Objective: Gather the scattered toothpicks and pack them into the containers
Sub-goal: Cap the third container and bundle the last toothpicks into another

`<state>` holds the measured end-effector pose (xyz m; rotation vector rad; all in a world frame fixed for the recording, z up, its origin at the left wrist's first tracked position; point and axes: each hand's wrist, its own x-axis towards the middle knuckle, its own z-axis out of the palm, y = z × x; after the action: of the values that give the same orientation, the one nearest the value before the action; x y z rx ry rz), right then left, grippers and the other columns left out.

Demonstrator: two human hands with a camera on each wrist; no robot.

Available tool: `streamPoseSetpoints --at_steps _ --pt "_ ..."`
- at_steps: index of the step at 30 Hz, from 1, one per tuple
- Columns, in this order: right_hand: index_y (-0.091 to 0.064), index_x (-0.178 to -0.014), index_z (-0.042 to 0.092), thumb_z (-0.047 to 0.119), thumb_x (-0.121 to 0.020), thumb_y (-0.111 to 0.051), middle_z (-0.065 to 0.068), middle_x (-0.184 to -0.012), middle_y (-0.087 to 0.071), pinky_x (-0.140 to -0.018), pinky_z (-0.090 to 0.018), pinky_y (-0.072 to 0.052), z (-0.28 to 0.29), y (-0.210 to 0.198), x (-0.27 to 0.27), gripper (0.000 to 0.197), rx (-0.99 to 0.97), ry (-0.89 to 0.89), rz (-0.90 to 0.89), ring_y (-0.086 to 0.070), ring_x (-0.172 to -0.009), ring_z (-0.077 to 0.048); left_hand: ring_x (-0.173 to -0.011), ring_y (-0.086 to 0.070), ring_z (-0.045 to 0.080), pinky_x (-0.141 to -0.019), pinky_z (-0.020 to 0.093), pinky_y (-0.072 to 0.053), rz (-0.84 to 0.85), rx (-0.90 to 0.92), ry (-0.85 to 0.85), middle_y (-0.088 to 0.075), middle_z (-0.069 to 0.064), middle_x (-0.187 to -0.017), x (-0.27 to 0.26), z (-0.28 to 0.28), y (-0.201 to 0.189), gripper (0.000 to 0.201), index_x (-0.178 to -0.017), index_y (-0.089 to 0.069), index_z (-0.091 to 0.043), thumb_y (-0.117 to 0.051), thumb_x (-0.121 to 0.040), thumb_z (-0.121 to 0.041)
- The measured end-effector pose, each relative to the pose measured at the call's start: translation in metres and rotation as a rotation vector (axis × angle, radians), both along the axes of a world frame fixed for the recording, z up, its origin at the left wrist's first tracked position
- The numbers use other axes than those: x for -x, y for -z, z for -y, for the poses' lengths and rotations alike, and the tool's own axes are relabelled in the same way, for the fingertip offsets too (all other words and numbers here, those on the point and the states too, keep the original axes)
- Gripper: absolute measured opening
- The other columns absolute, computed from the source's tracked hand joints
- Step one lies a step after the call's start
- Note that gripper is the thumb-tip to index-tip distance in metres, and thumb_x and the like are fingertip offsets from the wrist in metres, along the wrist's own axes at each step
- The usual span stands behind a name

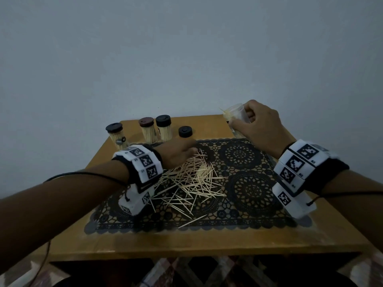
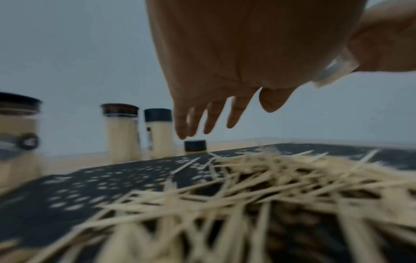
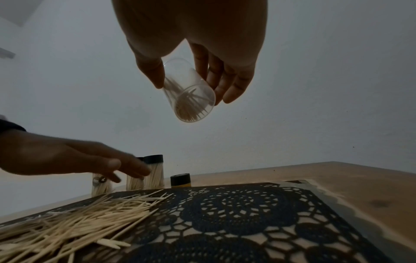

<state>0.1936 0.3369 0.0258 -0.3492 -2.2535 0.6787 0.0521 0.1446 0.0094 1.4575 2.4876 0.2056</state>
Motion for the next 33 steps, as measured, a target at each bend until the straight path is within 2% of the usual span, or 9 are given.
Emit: streamPoseSetpoints --at_steps 2,6,9,12,16,22,26,28,33 --pt "-0.06 -0.095 0.01 0.034 -0.082 -0.072 0.001 -0.09 -0.063 -0.068 -0.028 -0.048 0.0 0.001 0.002 0.03 -0.001 0.001 0.003 -0.057 -0.079 -0.015 -0.11 -0.05 0.03 -0.092 0.036 -0.039 -0.05 0.071 -0.106 -0.05 0.017 -0.131 0.015 0.01 0.003 0.046 -0.137 -0.039 -0.01 -0.027 -0.104 -0.038" --pt "-0.057 -0.089 0.013 0.035 -0.081 -0.073 0.005 -0.081 -0.06 -0.059 -0.019 -0.043 0.002 0.009 0.01 0.029 -0.016 -0.027 0.045 -0.052 -0.067 -0.007 -0.122 -0.046 0.029 -0.104 0.038 -0.036 0.076 0.225 -0.15 -0.042 0.015 -0.144 0.013 0.022 0.008 0.052 -0.14 -0.038 -0.008 -0.025 -0.103 -0.042" --pt "-0.056 -0.089 0.013 0.034 -0.08 -0.074 0.007 -0.078 -0.058 -0.058 -0.021 -0.042 0.008 0.016 0.02 0.029 -0.017 -0.069 0.058 -0.051 -0.067 -0.01 -0.113 -0.049 0.025 -0.1 0.037 -0.037 0.141 0.136 -0.108 -0.047 0.016 -0.14 -0.001 0.021 0.006 0.039 -0.13 -0.045 -0.01 -0.029 -0.104 -0.035" --pt "-0.058 -0.09 0.013 0.036 -0.081 -0.074 0.005 -0.079 -0.058 -0.062 -0.026 -0.043 0.017 0.021 0.03 0.029 -0.033 -0.099 0.082 -0.053 -0.07 -0.014 -0.127 -0.045 0.024 -0.103 0.032 -0.036 0.199 0.037 -0.075 -0.046 0.008 -0.143 -0.008 0.02 0.005 0.043 -0.143 -0.039 -0.013 -0.038 -0.103 -0.029" --pt "-0.061 -0.089 0.013 0.036 -0.081 -0.073 0.004 -0.079 -0.06 -0.064 -0.031 -0.046 0.024 0.025 0.035 0.027 -0.051 -0.14 0.116 -0.055 -0.071 -0.016 -0.124 -0.049 0.022 -0.101 0.032 -0.04 0.179 -0.057 -0.062 -0.052 0.005 -0.137 -0.004 0.026 0.003 0.041 -0.14 -0.043 -0.015 -0.047 -0.1 -0.026" --pt "-0.062 -0.093 0.014 0.036 -0.083 -0.072 0.003 -0.083 -0.062 -0.066 -0.031 -0.047 0.016 0.028 0.031 0.027 -0.054 -0.127 0.165 -0.057 -0.074 -0.017 -0.128 -0.046 0.025 -0.104 0.034 -0.038 0.072 0.12 -0.043 -0.042 0.007 -0.147 -0.019 0.027 0.009 0.075 -0.149 -0.028 -0.019 -0.049 -0.089 -0.059" --pt "-0.061 -0.099 0.014 0.038 -0.083 -0.071 0.0 -0.089 -0.064 -0.069 -0.032 -0.05 0.016 0.034 0.032 0.031 -0.064 -0.142 0.196 -0.059 -0.078 -0.018 -0.123 -0.044 0.028 -0.101 0.046 -0.042 -0.059 0.139 -0.039 -0.048 0.01 -0.138 -0.041 0.014 0.03 0.086 -0.142 -0.03 -0.02 -0.054 -0.078 -0.072" --pt "-0.058 -0.098 0.017 0.041 -0.084 -0.07 0.002 -0.09 -0.062 -0.066 -0.027 -0.047 0.017 0.034 0.032 0.031 -0.076 -0.15 0.207 -0.058 -0.079 -0.016 -0.122 -0.042 0.03 -0.099 0.047 -0.042 -0.129 0.12 -0.049 -0.049 0.01 -0.133 -0.047 0.01 0.034 0.081 -0.137 -0.031 -0.018 -0.058 -0.078 -0.068" --pt "-0.059 -0.102 0.012 0.045 -0.083 -0.067 -0.001 -0.093 -0.063 -0.068 -0.029 -0.046 0.02 0.032 0.028 0.039 -0.082 -0.165 0.24 -0.058 -0.082 -0.017 -0.108 -0.051 0.027 -0.088 0.043 -0.049 -0.171 -0.005 -0.034 -0.057 0.009 -0.119 -0.041 0.01 0.033 0.049 -0.122 -0.044 -0.015 -0.063 -0.087 -0.043"
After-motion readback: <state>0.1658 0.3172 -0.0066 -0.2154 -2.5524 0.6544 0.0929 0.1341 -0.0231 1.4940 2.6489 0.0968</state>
